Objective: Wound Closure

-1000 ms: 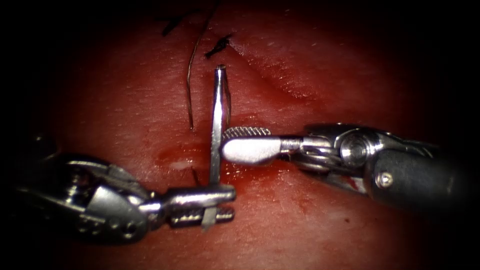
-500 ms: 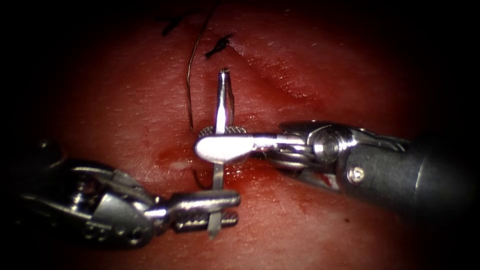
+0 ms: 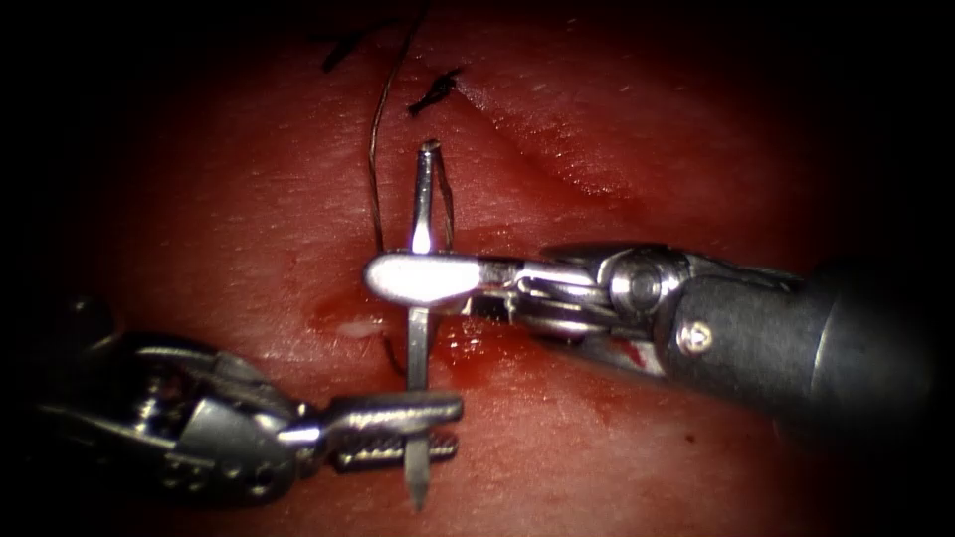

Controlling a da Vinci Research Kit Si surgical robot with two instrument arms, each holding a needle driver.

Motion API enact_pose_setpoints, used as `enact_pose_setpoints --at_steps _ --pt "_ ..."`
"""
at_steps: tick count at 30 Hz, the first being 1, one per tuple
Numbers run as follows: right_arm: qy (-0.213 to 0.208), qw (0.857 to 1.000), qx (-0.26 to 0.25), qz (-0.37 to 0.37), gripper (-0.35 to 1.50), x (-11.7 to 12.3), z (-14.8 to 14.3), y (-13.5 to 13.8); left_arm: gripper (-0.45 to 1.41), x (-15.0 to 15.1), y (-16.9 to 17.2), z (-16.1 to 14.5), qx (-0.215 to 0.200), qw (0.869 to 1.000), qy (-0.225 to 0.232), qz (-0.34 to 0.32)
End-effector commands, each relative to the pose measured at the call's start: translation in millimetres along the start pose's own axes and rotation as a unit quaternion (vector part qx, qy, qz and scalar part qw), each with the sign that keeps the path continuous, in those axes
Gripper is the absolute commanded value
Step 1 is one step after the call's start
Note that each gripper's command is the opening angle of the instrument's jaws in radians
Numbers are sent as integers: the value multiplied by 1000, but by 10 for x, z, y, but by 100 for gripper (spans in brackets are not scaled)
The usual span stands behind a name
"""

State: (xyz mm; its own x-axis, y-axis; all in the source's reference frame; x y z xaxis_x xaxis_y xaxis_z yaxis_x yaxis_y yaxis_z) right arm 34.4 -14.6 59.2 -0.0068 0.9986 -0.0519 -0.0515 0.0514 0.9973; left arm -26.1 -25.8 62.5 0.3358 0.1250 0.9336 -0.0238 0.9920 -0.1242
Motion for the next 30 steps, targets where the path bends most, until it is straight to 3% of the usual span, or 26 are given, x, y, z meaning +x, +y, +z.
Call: enact_pose_setpoints --at_steps 1,2,5,8,11,13,16,18,23,30 --pt "6 1000 1 -23 -35 6 2 5 51 -1 2 2 0 999 -8 -38" --pt "24 998 2 -63 -35 12 -4 10 64 -5 3 -5 5 997 -23 -79" --pt "48 989 8 -138 -35 21 -11 16 74 -9 7 -20 14 989 -41 -140" --pt "81 974 28 -210 -35 30 -18 22 59 -4 9 -38 29 978 -48 -200" --pt "87 970 40 -225 -35 29 -17 24 34 9 11 -45 45 965 -40 -256" --pt "86 967 44 -235 -35 27 -14 23 15 23 12 -45 57 954 -11 -295" --pt "85 963 50 -252 -35 25 -7 20 -45 54 13 -33 92 939 70 -323" --pt "89 958 53 -266 -35 26 -5 19 -45 68 20 -24 96 937 111 -316" --pt "100 945 55 -308 -35 27 -5 19 -45 95 32 2 104 935 132 -311" --pt "111 934 54 -337 -35 30 -6 19 -45 116 18 25 122 927 176 -309"
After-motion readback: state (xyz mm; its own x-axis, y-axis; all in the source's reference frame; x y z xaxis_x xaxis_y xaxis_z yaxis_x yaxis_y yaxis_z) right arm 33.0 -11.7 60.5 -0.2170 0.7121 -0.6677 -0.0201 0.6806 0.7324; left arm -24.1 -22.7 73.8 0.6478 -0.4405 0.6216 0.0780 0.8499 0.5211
